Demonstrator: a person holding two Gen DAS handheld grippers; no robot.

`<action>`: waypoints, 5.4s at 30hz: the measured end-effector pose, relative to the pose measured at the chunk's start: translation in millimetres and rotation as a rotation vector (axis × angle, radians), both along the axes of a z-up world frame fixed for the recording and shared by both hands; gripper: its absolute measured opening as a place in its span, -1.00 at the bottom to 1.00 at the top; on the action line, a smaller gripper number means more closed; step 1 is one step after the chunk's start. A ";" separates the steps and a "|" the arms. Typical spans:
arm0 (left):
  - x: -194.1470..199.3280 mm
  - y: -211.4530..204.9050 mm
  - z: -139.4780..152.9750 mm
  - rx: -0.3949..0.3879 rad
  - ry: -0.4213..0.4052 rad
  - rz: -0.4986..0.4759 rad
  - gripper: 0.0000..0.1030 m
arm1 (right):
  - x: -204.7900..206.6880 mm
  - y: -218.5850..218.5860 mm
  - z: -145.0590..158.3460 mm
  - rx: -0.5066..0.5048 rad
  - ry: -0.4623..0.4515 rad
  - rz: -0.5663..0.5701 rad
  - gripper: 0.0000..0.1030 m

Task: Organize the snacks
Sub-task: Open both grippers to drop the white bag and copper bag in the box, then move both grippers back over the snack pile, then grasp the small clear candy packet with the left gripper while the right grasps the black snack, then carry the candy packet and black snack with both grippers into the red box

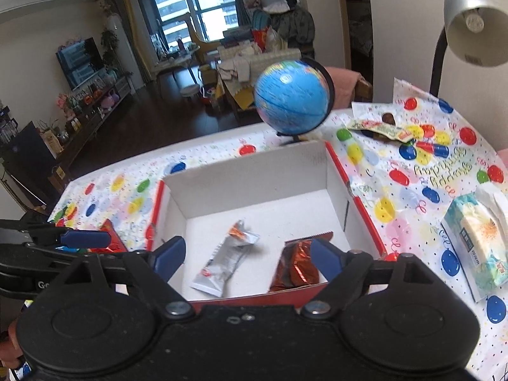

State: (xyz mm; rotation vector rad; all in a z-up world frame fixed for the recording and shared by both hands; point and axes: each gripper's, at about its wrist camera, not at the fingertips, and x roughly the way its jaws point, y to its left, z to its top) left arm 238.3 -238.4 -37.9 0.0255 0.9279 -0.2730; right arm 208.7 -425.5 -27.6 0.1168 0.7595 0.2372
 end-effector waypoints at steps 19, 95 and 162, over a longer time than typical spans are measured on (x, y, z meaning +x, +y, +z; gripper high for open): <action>-79.1 104.3 28.5 -0.068 -0.085 0.078 0.93 | -59.2 82.8 22.6 0.048 -0.078 0.063 0.72; -92.2 340.5 -150.3 -0.162 0.328 0.638 0.45 | -14.2 377.4 -155.1 -0.317 0.093 0.884 0.37; -149.7 227.1 6.8 -0.134 -0.026 0.206 -0.68 | -144.2 230.6 -2.1 -0.136 -0.146 0.216 -0.38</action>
